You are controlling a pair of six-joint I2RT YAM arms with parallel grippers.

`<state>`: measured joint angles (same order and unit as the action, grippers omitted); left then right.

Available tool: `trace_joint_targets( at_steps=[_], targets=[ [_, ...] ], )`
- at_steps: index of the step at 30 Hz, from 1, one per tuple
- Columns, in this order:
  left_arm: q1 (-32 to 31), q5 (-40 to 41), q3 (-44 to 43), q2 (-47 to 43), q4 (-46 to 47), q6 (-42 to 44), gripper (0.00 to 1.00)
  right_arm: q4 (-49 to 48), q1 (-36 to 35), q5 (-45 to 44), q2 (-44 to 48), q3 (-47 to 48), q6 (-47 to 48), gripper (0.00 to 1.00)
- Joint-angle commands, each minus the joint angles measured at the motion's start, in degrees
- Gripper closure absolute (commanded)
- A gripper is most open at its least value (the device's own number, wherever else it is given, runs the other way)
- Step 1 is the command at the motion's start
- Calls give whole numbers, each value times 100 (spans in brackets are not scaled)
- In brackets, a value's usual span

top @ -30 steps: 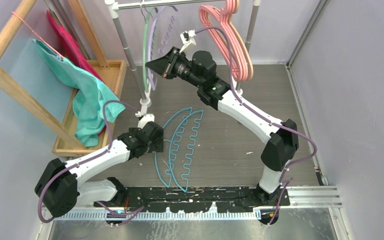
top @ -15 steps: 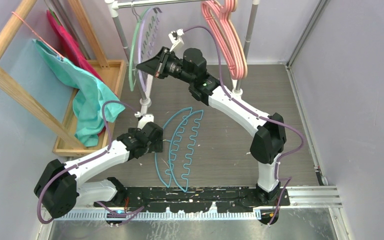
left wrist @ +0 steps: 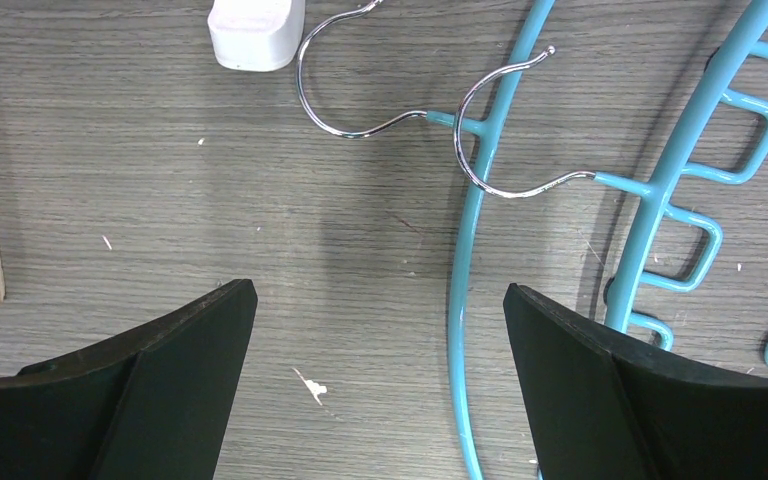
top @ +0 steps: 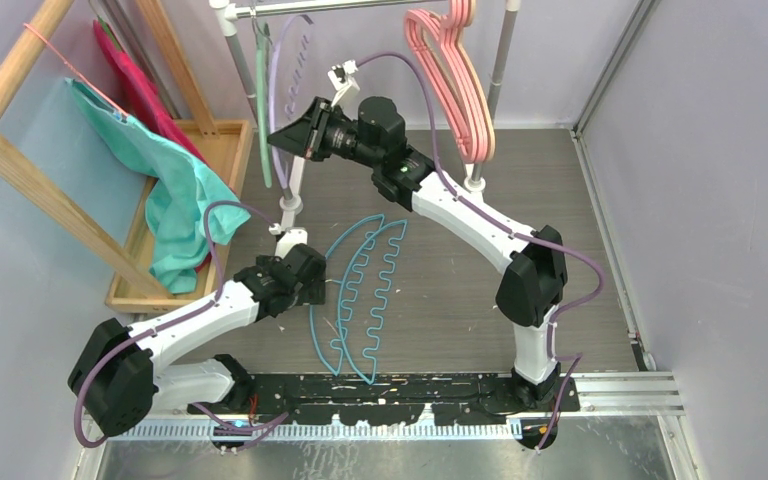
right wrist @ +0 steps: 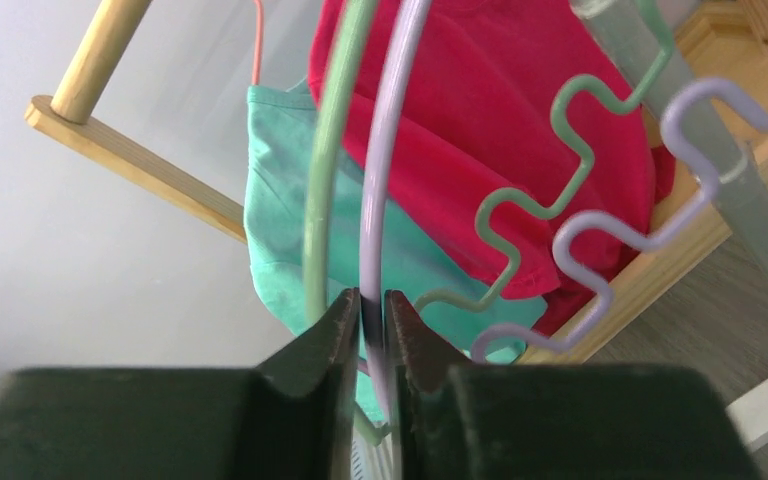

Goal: Organize the hangers

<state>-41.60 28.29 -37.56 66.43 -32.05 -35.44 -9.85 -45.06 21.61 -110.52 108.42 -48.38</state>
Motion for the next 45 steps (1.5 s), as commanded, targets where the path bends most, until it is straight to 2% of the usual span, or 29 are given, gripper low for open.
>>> trace_joint_targets(
  at_steps=[1,3,7,15,19,23,29,35,45],
  targets=[
    [19,161,-75,-122,-12,-112,2,268,-28,-211,349,-120,137,72],
    [18,159,-89,-132,-34,-119,2,293,-29,-382,495,-239,243,59],
    [15,167,-102,-168,-98,-130,2,281,-34,-661,800,-510,440,41],
    [19,252,-127,-229,-240,-147,2,659,-55,-1552,1736,-1454,1207,30],
    [25,284,-166,-170,-281,-156,2,1107,-207,-2159,2530,-2328,1837,28],
    [75,289,-355,-118,-496,-80,2,1883,-708,-3107,3079,-3115,2582,28],
    [217,171,-1280,-346,-1544,205,2,2354,-1610,-4111,3434,-4512,2579,28],
    [282,76,-1880,-754,-2326,377,2,2161,-2318,-4338,3036,-5295,2004,32],
    [320,121,-1770,-1159,-2602,338,2,2115,-3139,-4311,1676,-4801,1810,35]
  ],
)
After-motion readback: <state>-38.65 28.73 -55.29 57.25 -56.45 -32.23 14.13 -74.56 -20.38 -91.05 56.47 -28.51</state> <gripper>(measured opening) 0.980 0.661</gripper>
